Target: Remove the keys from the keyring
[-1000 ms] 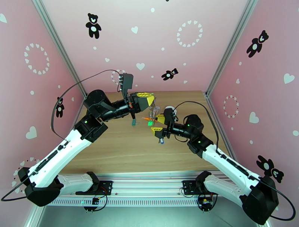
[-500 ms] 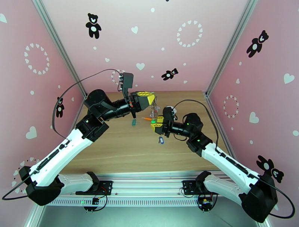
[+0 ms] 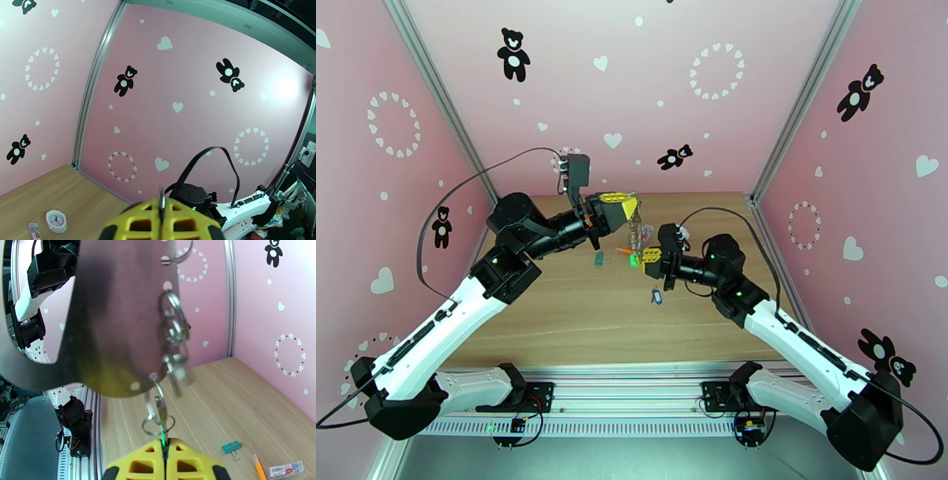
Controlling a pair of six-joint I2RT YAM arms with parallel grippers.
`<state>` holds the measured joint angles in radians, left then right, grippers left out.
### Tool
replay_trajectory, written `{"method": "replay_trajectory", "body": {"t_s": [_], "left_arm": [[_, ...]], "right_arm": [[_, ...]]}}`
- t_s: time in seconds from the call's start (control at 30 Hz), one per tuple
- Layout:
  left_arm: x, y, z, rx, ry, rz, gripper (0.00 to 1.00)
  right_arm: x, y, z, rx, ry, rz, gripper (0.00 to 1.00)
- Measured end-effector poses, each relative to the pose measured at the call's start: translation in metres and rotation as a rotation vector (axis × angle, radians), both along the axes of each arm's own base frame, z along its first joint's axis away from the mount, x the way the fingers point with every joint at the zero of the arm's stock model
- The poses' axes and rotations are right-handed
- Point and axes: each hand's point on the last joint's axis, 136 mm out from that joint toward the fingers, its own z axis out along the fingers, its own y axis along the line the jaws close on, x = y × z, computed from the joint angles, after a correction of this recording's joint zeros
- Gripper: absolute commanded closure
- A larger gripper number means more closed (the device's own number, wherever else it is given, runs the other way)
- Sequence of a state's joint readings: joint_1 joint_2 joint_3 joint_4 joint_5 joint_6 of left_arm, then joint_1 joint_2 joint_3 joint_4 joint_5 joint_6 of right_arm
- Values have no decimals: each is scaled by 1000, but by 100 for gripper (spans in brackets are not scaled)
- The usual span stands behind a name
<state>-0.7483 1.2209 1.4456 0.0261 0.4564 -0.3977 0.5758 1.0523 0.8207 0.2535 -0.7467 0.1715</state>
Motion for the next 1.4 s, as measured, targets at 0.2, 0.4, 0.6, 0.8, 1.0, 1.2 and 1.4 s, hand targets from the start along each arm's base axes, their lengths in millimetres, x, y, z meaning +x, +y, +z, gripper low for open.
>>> {"method": "replay_trajectory", "body": {"t_s": [0.2,0.4,0.6,0.8,1.0,1.2,1.4], "left_arm": [[-3,0,3,-10,-4,-15,100],[-6,-1,4,-16,2,-40,100],[-6,-1,4,-16,2,-39,100],[-5,-2,0,3,-1,-30,100],[-6,11,-3,34,-43,36,100],[-9,60,-18,33,-67,258,56],[-7,118,-68,53,16,503,45]], "right_arm": [[4,4,2,-12,9,8,66],[7,10,12,-6,4,35,66],[4,10,20,-5,-17,52,86],[1,10,14,-31,-3,64,95],[5,9,13,-85,29,44,99],[16,1,19,-203,67,-40,100],[26,-6,22,-356,120,-90,100]]}}
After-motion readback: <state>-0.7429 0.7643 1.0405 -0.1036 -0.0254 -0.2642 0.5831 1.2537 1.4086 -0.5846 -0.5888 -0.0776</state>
